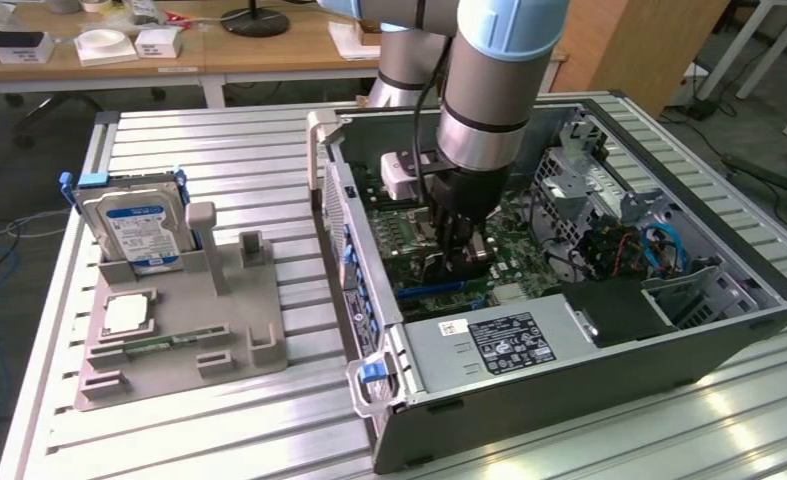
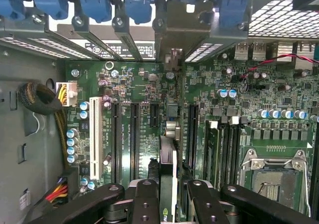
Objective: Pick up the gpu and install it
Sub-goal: 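Insert the gpu into the slot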
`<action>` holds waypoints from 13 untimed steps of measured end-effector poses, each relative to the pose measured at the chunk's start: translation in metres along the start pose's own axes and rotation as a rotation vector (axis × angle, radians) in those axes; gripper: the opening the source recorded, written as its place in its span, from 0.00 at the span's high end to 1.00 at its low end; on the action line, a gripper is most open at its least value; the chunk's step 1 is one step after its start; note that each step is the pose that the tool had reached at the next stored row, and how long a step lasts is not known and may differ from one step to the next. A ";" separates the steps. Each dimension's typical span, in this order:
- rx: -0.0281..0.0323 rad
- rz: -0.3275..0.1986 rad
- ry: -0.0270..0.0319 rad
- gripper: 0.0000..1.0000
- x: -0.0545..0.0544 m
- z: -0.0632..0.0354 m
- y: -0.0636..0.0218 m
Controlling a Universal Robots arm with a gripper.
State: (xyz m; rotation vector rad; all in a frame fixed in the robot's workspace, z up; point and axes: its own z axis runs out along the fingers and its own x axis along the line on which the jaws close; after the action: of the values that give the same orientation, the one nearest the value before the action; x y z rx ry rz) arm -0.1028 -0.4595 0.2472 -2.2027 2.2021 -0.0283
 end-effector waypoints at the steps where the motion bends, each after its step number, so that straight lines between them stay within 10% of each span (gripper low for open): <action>1: 0.0001 0.000 -0.0002 0.73 0.000 0.0006 0.0000; 13: 0.0001 0.000 -0.0001 0.73 -0.002 0.0022 0.0002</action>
State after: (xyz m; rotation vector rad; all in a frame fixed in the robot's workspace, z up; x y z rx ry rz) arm -0.1029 -0.4577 0.2449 -2.2023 2.2023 -0.0282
